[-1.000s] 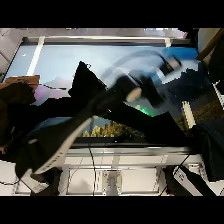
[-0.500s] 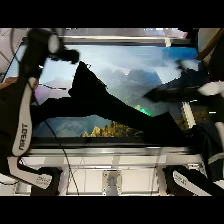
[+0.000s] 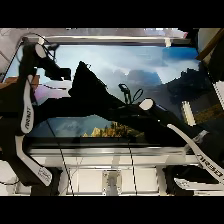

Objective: Fold the clothes and pants, and hang the long-sleeved shirts on hangers.

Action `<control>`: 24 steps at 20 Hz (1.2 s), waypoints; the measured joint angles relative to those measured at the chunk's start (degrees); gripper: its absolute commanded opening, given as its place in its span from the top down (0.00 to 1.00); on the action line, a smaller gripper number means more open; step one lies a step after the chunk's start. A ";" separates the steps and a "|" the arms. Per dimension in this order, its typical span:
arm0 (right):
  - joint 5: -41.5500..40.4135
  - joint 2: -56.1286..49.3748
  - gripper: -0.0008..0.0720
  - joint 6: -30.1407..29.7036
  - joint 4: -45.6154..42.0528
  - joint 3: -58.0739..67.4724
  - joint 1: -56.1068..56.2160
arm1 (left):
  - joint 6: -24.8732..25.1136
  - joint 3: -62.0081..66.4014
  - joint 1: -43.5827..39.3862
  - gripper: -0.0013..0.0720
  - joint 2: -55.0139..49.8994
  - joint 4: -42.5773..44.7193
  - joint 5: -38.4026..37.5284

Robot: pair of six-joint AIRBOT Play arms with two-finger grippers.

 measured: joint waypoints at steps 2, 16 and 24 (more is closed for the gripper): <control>-1.51 -2.27 0.04 0.02 3.23 0.24 1.62 | 1.44 0.00 -0.50 0.31 -3.45 -0.85 1.64; 1.16 -28.61 0.14 2.54 22.53 20.22 4.92 | 3.30 0.00 -1.84 0.96 -10.60 -2.95 9.57; -6.03 -30.84 0.24 9.05 23.30 22.14 7.63 | 3.30 0.00 -2.01 0.96 -10.69 -2.99 10.45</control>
